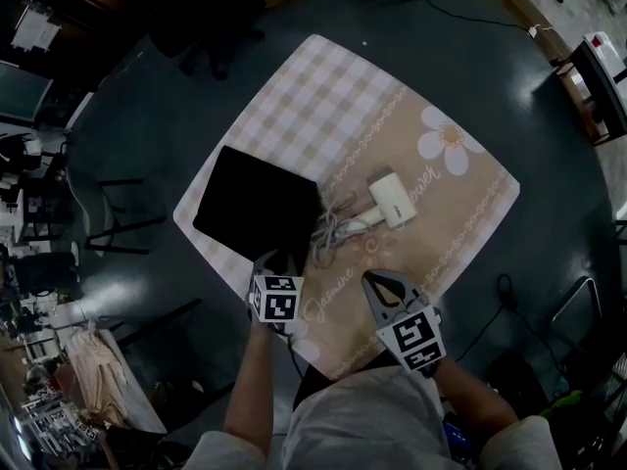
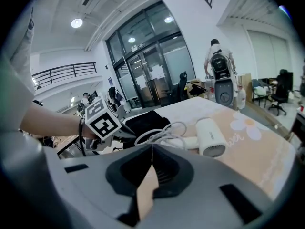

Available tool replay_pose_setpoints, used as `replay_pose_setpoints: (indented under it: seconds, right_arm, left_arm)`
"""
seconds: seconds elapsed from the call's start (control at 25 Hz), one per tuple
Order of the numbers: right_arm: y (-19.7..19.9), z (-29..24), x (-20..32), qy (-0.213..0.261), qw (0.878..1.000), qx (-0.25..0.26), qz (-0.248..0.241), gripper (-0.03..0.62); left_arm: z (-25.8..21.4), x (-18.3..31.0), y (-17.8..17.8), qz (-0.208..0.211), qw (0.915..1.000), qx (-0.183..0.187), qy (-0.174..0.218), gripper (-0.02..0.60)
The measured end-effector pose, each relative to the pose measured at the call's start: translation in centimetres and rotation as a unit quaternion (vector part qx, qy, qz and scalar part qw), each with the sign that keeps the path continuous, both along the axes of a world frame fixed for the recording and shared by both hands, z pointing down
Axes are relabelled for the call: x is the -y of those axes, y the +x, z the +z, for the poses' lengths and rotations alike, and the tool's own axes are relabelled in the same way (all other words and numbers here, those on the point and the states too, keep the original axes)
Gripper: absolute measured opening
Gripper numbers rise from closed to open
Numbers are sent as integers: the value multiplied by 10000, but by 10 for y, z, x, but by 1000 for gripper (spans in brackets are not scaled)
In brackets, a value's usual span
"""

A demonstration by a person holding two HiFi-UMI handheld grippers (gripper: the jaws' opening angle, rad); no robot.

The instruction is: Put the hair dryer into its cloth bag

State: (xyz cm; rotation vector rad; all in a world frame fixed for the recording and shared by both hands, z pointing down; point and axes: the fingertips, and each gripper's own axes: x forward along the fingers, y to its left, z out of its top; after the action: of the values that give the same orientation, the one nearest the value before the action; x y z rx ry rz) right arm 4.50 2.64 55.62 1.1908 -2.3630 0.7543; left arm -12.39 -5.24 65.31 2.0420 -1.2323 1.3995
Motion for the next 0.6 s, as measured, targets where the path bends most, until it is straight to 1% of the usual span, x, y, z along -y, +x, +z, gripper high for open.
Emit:
replay_pose_setpoints:
  seconds: [0.08, 0.16, 0.2, 0.32, 0.36, 0.44, 0.48, 0.52, 0.6]
  right_arm:
    - [0, 1, -1, -36, 10000, -38, -2, 15]
    - [0, 2, -2, -69, 10000, -54, -6, 15]
    - [-1, 2, -2, -81, 9999, -60, -8, 15]
    - [-3, 3, -3, -96, 9999, -79, -26, 15]
    - [-5, 2, -3, -95, 9999, -84, -37, 15]
    - [-7, 2, -2, -90, 9999, -98, -48, 15]
    - [-8, 2, -1, -93, 9999, -105, -43, 15]
    - [-8, 3, -1, -101, 9999, -109, -31, 15]
    - [-8, 5, 1, -139, 9998, -104, 16, 15]
  left_arm:
    - [-2, 0, 0, -44, 10000, -58, 19, 35]
    - [-5, -1, -4, -160, 9998, -144, 23, 118]
    - [-4, -1, -5, -217, 9996, -186, 4, 141]
    - [1, 0, -8, -282, 9993, -222, -79, 181]
    - [2, 0, -8, -282, 9993, -213, -89, 181]
    - [-1, 3, -8, -279, 9994, -188, -22, 168]
    - [-3, 5, -8, -286, 9994, -186, 53, 86]
    - [-6, 6, -8, -288, 9993, -217, 121, 23]
    - [-12, 5, -6, -300, 9986, -401, 168, 18]
